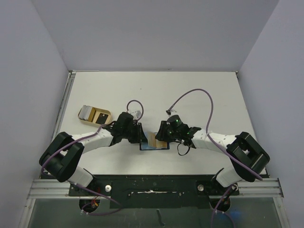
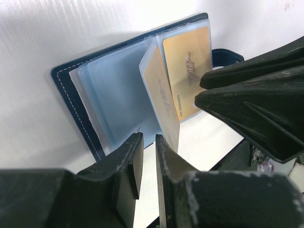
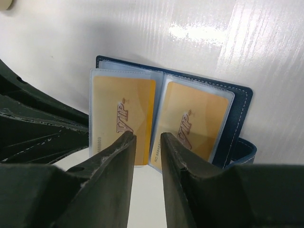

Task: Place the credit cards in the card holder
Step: Turn over the card slot in the card holder.

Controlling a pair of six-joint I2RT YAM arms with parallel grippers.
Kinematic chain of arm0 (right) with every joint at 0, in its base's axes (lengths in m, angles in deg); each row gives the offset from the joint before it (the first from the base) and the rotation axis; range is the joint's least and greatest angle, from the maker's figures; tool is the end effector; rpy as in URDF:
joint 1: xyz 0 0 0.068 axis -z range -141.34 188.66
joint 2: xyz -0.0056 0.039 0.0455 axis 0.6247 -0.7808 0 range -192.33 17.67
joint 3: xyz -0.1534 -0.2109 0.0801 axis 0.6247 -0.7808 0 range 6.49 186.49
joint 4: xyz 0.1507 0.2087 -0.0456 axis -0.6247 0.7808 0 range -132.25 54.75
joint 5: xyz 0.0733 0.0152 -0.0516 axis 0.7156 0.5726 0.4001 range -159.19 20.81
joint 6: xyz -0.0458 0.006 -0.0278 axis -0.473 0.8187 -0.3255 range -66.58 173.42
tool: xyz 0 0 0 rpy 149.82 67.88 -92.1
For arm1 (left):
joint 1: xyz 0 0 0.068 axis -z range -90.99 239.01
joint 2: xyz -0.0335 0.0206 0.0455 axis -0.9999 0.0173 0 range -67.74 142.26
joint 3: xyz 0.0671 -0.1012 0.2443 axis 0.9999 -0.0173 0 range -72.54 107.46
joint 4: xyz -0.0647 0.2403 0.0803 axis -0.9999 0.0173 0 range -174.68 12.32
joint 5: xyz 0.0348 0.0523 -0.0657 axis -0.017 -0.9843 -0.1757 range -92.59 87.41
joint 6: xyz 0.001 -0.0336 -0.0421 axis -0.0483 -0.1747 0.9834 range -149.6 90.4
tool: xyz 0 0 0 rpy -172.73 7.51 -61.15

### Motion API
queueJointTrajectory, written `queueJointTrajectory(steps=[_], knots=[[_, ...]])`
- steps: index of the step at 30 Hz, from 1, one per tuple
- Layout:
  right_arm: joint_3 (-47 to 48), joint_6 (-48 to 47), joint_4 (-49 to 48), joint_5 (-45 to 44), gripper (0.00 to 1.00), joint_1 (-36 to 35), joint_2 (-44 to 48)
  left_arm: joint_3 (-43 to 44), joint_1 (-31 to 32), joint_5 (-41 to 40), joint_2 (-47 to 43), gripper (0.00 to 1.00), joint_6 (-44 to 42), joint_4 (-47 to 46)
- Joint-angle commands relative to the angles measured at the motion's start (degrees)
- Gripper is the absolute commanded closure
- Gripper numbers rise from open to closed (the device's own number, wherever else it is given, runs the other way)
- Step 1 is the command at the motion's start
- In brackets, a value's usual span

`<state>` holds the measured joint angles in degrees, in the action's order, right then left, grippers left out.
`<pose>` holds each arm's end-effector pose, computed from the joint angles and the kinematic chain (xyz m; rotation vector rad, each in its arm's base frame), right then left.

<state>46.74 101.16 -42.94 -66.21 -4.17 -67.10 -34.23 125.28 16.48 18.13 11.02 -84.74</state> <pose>0.2126 0.1996 0.1715 0.0790 2.4915 0.8007 0.2216 -0.1770 0.1572 0.0710 2.5963 -0.9676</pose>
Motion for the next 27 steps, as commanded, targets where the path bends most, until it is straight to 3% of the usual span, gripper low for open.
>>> queueJointTrajectory(steps=[1,27], knots=[[-0.2,-1.0,-2.3,-2.4,0.72,-1.1,-1.1,2.8,0.7,-0.6,0.1,0.83,-0.6,-0.8],[-0.6,-1.7,0.3,-7.5,0.73,-1.7,1.0,4.2,2.8,4.1,2.8,0.82,3.4,-10.8]])
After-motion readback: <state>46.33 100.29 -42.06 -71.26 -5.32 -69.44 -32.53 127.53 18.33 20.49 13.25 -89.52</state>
